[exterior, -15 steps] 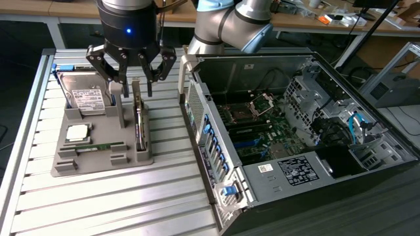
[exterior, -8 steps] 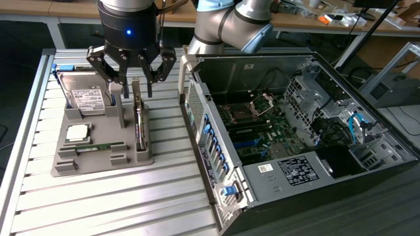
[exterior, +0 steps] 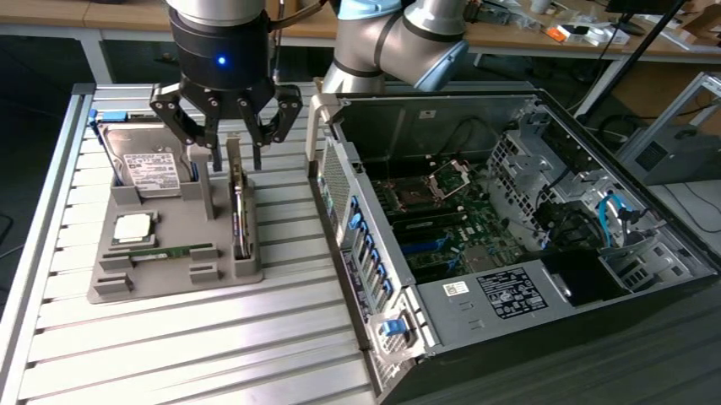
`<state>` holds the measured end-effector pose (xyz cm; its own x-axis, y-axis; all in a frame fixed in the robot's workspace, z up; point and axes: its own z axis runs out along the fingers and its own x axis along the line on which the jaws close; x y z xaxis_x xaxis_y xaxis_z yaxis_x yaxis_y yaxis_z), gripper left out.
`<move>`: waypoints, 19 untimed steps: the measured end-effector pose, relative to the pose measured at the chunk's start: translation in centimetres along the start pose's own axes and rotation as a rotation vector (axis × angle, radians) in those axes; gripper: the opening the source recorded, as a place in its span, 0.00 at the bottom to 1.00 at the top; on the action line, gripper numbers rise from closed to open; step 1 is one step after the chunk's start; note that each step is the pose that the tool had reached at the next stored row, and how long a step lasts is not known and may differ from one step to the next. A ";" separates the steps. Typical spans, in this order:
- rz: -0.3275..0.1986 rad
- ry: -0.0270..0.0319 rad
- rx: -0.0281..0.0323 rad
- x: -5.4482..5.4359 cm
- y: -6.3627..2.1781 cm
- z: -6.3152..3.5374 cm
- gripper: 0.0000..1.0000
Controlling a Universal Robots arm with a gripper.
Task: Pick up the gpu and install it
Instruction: 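Pick up the gpu and move the gpu toward the slot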
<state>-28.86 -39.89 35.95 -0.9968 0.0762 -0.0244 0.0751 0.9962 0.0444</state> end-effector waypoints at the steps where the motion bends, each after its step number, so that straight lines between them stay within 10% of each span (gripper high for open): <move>1: 0.000 0.0000 0.0000 0.0 0.00 0.06 0.48; 19: 0.000 0.0000 0.0000 0.0 -0.04 0.80 0.48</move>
<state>-28.86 -39.89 35.15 -0.9968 0.0762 -0.0244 0.0751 0.9962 0.0444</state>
